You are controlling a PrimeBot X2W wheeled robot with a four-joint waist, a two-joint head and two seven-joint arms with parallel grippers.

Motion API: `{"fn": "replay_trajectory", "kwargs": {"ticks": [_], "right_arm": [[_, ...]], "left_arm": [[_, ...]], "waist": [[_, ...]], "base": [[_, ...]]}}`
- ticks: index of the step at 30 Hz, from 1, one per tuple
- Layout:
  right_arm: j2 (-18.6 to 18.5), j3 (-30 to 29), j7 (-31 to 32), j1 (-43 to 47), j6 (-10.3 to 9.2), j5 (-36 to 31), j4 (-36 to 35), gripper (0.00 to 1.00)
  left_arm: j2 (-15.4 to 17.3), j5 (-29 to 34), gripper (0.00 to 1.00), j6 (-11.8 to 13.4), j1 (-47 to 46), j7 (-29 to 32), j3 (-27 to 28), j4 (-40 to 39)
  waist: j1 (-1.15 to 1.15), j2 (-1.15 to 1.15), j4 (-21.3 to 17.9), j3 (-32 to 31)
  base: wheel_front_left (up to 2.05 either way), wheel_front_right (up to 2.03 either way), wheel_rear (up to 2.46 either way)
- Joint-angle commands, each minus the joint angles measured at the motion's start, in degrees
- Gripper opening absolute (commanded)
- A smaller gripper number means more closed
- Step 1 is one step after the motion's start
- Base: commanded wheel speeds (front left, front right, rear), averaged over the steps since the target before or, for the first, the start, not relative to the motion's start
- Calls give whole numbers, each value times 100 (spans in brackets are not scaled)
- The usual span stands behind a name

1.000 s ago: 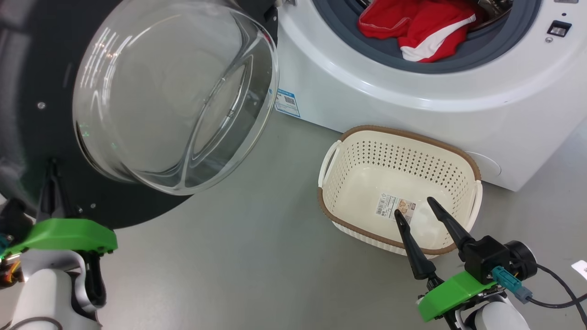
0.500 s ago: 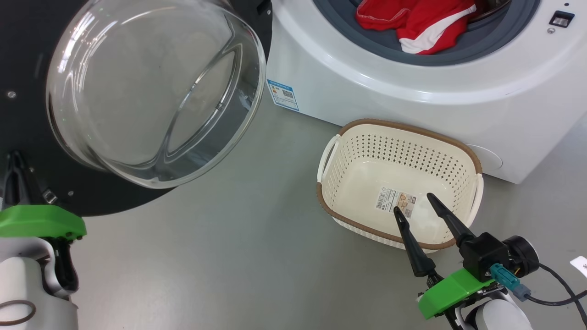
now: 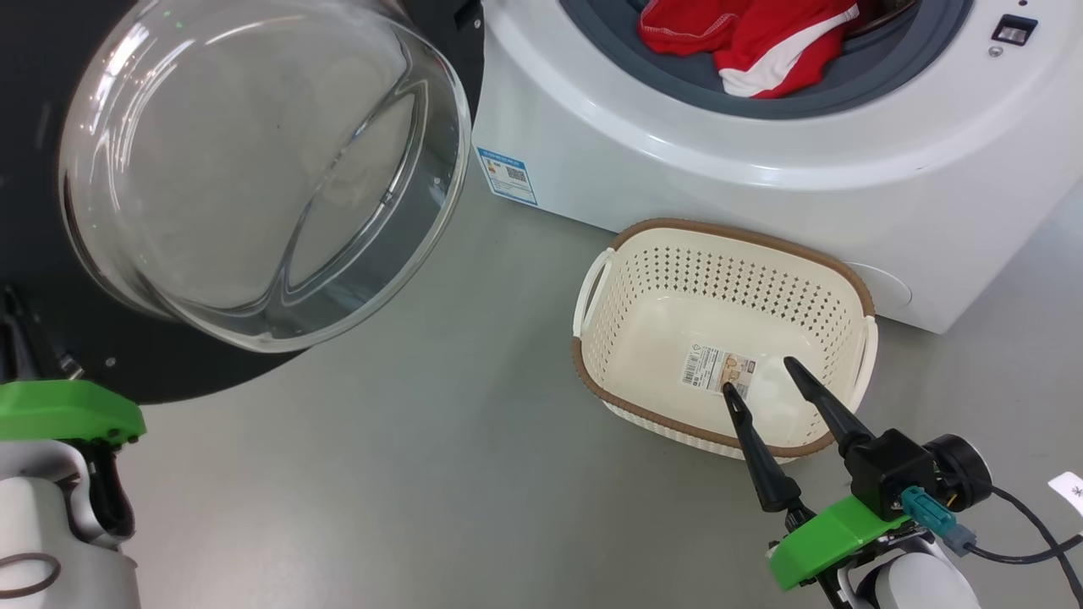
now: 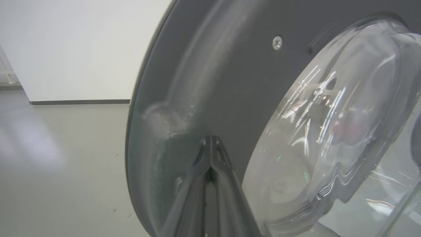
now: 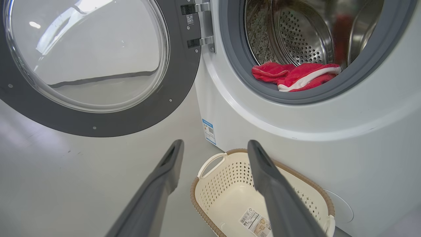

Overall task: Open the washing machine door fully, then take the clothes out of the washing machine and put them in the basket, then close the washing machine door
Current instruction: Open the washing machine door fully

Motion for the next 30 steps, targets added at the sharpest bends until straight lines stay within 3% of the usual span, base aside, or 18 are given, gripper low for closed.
{"fn": "replay_trajectory", "kwargs": {"ticks": [1, 2, 3, 4, 5, 16, 23, 30], "right_arm": [[35, 168, -10, -106, 37, -22, -132, 100], [35, 180, -15, -108, 37, -9, -125, 100], [35, 196, -22, -112, 37, 10, -118, 100], [35, 213, -30, -118, 37, 32, -109, 100], [35, 227, -38, -122, 37, 57, -97, 100], [35, 210, -178, -178, 37, 321, 26, 100], [35, -191, -219, -243, 37, 278, -52, 100], [35, -562, -222, -200, 37, 340, -296, 100]], "left_arm": [[239, 116, 0, -52, -47, -27, 191, -202], [199, 154, 0, -91, -16, -27, 196, -281], [164, 194, 9, -111, 23, -27, 215, -384], [128, 236, 38, -124, 71, -27, 237, -501], [83, 272, 100, -148, 123, -27, 251, -619], [-277, 321, 100, -477, 603, -27, 29, -2415], [-308, -200, 100, -698, 761, -27, -656, -3096], [-204, -599, 100, -734, 989, -27, -1601, -3270]], "waist": [[0, 0, -6, -23], [0, 0, -13, -39], [0, 0, -20, -60], [0, 0, -27, -85], [0, 0, -32, -110], [0, 0, -249, -416], [0, 0, -573, -500], [0, 0, -1070, -602]], "base": [[0, 0, 0], [0, 0, 0], [0, 0, 0], [0, 0, 0], [0, 0, 0], [0, 0, 0], [0, 0, 0], [0, 0, 0]]}}
